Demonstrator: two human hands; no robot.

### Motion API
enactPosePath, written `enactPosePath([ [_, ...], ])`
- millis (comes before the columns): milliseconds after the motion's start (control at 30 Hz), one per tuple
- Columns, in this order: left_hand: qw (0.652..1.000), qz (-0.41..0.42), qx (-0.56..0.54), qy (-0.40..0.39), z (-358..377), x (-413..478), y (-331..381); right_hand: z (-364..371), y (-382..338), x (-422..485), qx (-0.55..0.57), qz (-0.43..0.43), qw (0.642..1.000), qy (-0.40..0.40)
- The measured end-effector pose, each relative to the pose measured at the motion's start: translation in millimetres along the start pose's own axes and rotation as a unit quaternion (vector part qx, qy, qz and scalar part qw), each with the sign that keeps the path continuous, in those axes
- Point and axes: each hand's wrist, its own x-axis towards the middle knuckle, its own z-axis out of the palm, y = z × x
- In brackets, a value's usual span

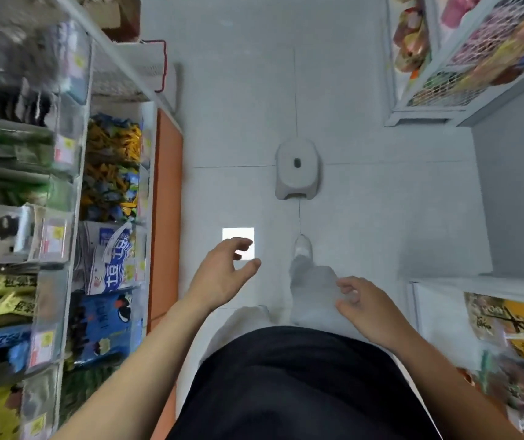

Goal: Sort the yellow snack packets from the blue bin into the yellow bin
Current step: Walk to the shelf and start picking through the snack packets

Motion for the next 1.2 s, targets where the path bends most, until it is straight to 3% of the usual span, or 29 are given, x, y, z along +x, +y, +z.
enactPosePath([
  [333, 0.988, -0.106, -0.073, 0.089, -75, 83, 21, -123, -169, 175, -0.079, -0.123, 0.988, -0.048],
  [533, 0.968, -0.169, -0.122, 0.142, -121, 139, -12, -126, -295, 276, -0.157, -0.187, 0.966, -0.088],
  [733, 0.942, -0.182, -0.198, 0.203, -202, 204, -34, -116, -413, 345, -0.231, -0.239, 0.933, -0.140],
  [1000, 0.895, -0.262, -0.205, 0.297, -264, 272, -79, -64, -539, 451, -0.333, -0.343, 0.842, -0.248],
  [1200, 0.817, -0.375, -0.242, 0.366, -235, 348, -132, 16, -592, 573, -0.422, -0.407, 0.739, -0.331],
])
